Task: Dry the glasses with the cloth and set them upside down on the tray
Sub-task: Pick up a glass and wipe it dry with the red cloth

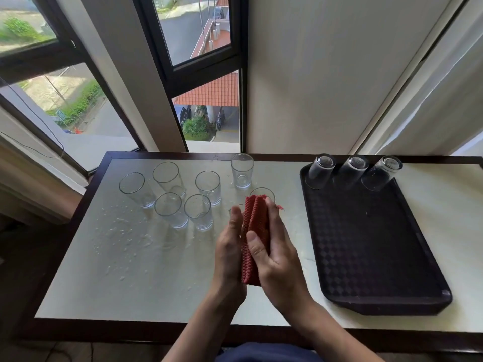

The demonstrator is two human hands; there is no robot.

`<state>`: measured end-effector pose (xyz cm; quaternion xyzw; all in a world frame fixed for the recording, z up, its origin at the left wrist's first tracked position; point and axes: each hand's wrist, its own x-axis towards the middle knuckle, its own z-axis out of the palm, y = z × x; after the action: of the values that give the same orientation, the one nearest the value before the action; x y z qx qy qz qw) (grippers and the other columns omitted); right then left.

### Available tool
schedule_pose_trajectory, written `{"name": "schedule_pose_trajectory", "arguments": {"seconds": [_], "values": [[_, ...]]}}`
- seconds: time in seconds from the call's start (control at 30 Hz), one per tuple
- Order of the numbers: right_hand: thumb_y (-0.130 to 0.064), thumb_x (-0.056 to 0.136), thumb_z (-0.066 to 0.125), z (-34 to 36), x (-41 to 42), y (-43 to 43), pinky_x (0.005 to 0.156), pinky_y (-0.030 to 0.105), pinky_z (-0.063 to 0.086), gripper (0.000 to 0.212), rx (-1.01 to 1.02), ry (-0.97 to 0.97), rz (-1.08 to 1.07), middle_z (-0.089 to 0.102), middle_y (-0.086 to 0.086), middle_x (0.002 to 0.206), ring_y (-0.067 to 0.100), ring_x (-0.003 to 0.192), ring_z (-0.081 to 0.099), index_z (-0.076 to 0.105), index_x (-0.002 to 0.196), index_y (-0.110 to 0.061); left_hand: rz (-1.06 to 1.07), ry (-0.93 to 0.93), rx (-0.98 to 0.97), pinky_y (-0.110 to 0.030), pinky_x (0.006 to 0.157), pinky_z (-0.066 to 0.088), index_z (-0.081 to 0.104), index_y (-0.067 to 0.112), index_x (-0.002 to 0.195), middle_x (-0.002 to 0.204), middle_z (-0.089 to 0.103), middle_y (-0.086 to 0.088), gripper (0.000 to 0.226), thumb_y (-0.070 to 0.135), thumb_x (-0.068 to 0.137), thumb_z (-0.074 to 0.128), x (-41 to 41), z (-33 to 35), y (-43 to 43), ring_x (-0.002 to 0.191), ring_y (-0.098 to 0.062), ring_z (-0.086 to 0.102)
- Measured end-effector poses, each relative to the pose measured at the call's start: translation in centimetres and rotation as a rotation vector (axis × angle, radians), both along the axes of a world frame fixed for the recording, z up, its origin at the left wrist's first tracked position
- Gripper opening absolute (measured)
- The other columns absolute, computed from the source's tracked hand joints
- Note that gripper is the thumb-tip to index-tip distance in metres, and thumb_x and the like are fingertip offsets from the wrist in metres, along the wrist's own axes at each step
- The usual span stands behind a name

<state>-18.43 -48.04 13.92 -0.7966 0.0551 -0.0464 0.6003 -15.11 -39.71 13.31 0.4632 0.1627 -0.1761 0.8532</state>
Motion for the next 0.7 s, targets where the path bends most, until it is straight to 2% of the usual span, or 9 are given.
{"name": "schedule_pose_trajectory", "arguments": {"seconds": [0.1,0.17,0.23,0.3,0.4,0.47,0.53,0.6,0.7], "values": [[-0.044,0.088,0.048,0.3,1.6,-0.7,0.080,0.017,0.051,0.049,0.293,0.042,-0.054,0.065,-0.009,0.115,0.001,0.096,0.065,0.048,0.137,-0.037,0.047,0.015,0.011,-0.035,0.081,0.055,0.060,0.007,0.123,0.113,0.064,-0.023,0.063,0.056,0.082,0.058,-0.1,0.2,-0.3,0.099,-0.033,0.064],[-0.049,0.087,0.043,0.5,2.7,-1.4,0.068,0.023,0.052,0.043,0.454,0.103,-0.086,0.066,0.003,0.100,0.011,0.082,0.066,0.057,0.125,-0.032,0.017,0.008,0.041,-0.034,0.079,0.051,0.061,0.016,0.118,0.098,0.066,-0.019,0.059,0.059,0.079,0.053,-0.3,0.3,-0.7,0.090,-0.028,0.065],[-0.053,0.088,0.043,0.5,2.6,-1.3,0.075,0.030,0.056,0.046,0.410,0.098,-0.085,0.068,-0.007,0.098,0.008,0.088,0.069,0.055,0.127,-0.033,-0.024,-0.015,0.070,-0.036,0.084,0.053,0.063,0.017,0.120,0.105,0.073,-0.011,0.063,0.066,0.080,0.060,-0.5,0.4,-0.8,0.100,-0.022,0.071],[-0.057,0.088,0.046,0.2,1.4,-0.5,0.097,0.034,0.052,0.056,0.245,0.030,-0.076,0.065,-0.018,0.120,0.004,0.112,0.064,0.045,0.140,-0.037,-0.025,-0.041,0.106,-0.038,0.092,0.052,0.063,0.012,0.127,0.122,0.071,-0.014,0.073,0.066,0.079,0.068,-0.2,0.2,-0.6,0.117,-0.026,0.067],[-0.053,0.088,0.043,-0.3,-0.5,0.8,0.109,0.008,0.028,0.070,0.034,-0.094,-0.052,0.036,-0.025,0.150,-0.012,0.137,0.034,0.025,0.153,-0.036,0.059,-0.020,0.083,-0.041,0.096,0.054,0.052,0.000,0.136,0.131,0.063,-0.027,0.092,0.066,0.075,0.073,0.3,0.1,-0.1,0.122,-0.036,0.064],[-0.052,0.088,0.044,-0.2,-0.3,0.6,0.108,0.009,0.031,0.067,0.066,-0.095,-0.022,0.036,-0.032,0.147,-0.012,0.134,0.037,0.024,0.151,-0.042,0.114,-0.020,0.134,-0.049,0.096,0.055,0.049,-0.001,0.135,0.129,0.062,-0.032,0.098,0.072,0.073,0.072,0.5,0.1,-0.1,0.117,-0.042,0.065],[-0.051,0.089,0.047,-0.1,1.0,-0.3,0.096,0.021,0.049,0.055,0.206,-0.024,-0.021,0.057,-0.030,0.128,-0.005,0.116,0.059,0.038,0.143,-0.045,0.073,-0.039,0.205,-0.044,0.083,0.061,0.055,0.005,0.128,0.114,0.070,-0.024,0.084,0.074,0.080,0.061,0.3,0.4,-0.3,0.099,-0.035,0.073],[-0.054,0.088,0.045,0.3,2.8,-1.4,0.066,0.022,0.055,0.050,0.474,0.137,-0.048,0.069,-0.009,0.105,0.003,0.081,0.070,0.057,0.129,-0.028,-0.011,-0.034,0.201,-0.033,0.064,0.059,0.061,0.014,0.117,0.087,0.073,-0.009,0.062,0.066,0.089,0.044,-0.1,0.6,-0.6,0.074,-0.022,0.072],[-0.062,0.094,0.045,1.4,3.2,-1.9,0.053,0.020,0.050,0.058,0.601,0.245,-0.050,0.069,0.007,0.096,0.008,0.067,0.069,0.063,0.120,-0.013,-0.090,-0.068,0.218,-0.033,0.071,0.059,0.070,0.024,0.106,0.093,0.077,-0.005,0.055,0.069,0.091,0.043,-0.7,1.0,-0.9,0.082,-0.017,0.073]]}}
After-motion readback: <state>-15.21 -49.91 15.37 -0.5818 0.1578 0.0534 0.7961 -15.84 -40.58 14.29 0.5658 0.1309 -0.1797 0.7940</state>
